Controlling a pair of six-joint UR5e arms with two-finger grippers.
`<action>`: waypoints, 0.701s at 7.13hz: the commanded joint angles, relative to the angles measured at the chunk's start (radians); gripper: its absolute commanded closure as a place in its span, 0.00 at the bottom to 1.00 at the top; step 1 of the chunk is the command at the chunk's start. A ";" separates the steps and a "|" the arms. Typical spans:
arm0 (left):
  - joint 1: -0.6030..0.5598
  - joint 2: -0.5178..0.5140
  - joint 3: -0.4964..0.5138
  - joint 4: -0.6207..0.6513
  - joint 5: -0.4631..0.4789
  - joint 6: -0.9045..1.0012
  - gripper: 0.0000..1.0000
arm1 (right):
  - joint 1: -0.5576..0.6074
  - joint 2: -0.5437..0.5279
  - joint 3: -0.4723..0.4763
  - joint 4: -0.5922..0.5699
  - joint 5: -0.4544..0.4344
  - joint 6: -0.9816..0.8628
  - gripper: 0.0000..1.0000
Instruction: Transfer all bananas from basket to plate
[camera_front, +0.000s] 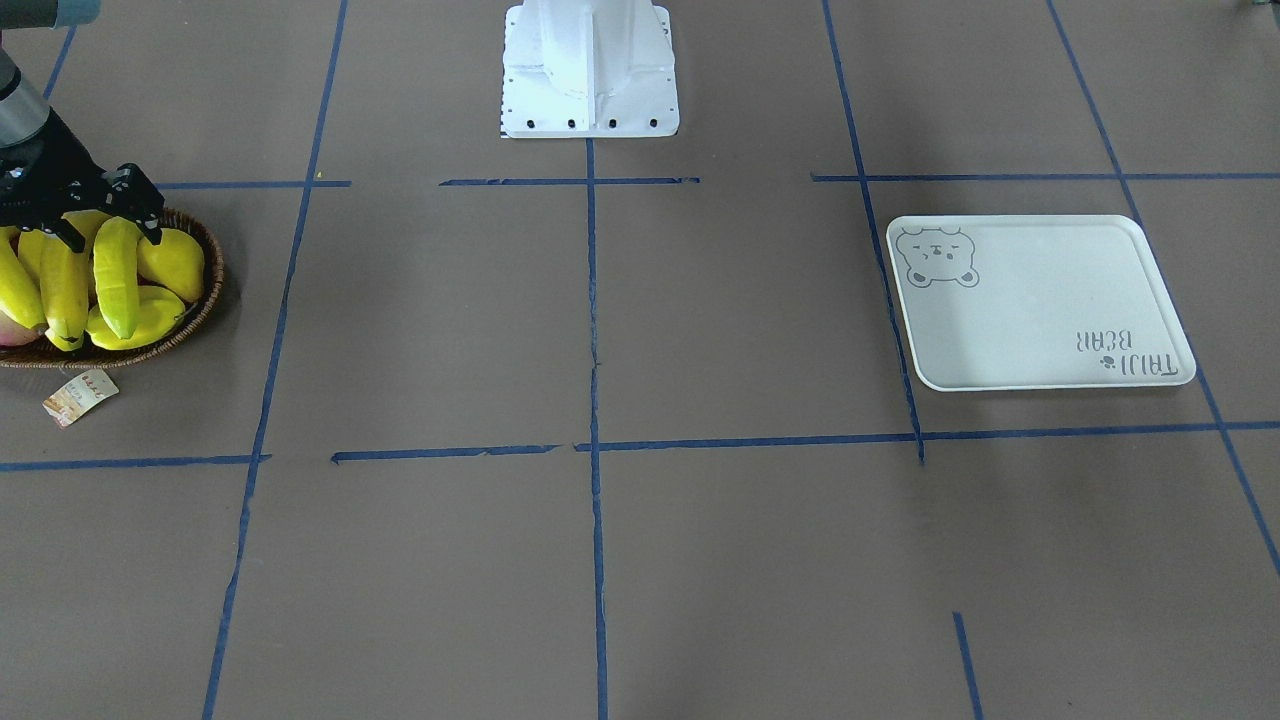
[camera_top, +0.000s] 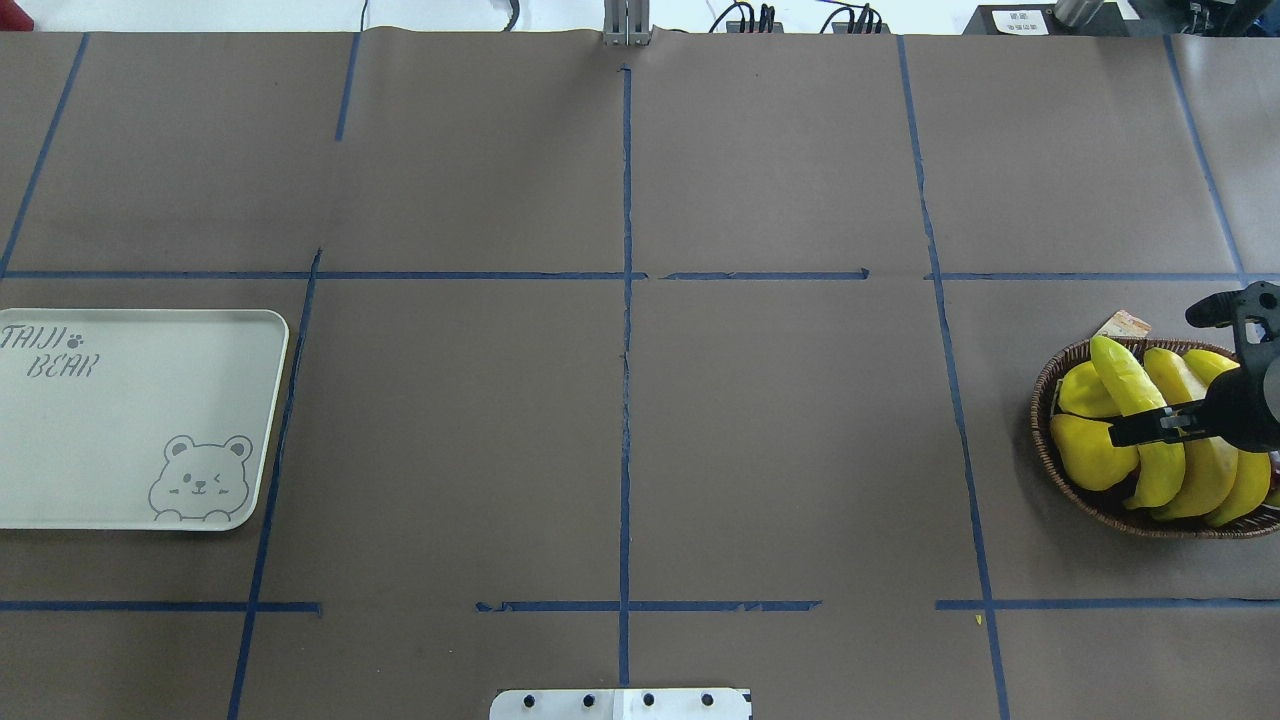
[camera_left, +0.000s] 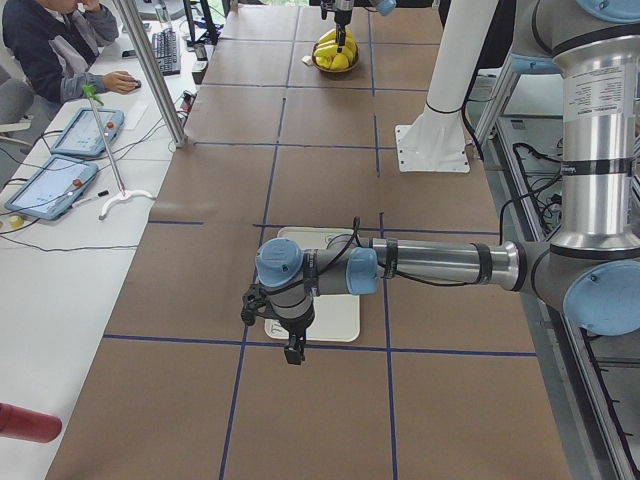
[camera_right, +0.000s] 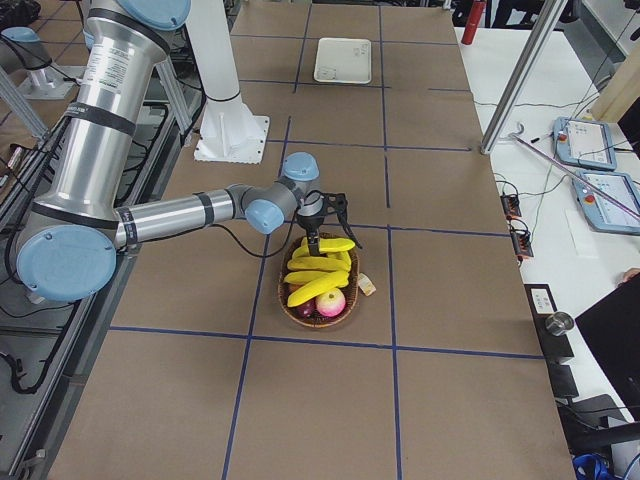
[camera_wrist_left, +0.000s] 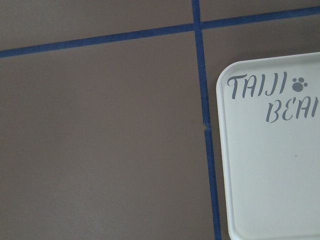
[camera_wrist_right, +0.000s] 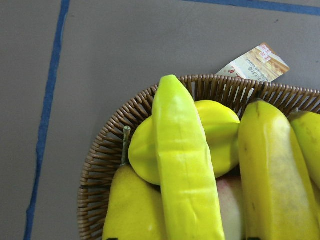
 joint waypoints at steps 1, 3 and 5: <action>0.001 0.000 0.000 0.000 0.001 0.000 0.01 | -0.013 0.004 -0.009 0.000 -0.001 0.002 0.21; 0.001 0.000 0.000 0.000 -0.001 0.000 0.01 | -0.016 0.007 -0.018 0.000 0.001 0.000 0.47; 0.001 0.000 0.000 0.000 -0.001 0.000 0.01 | -0.014 0.007 -0.024 0.002 0.001 0.000 0.62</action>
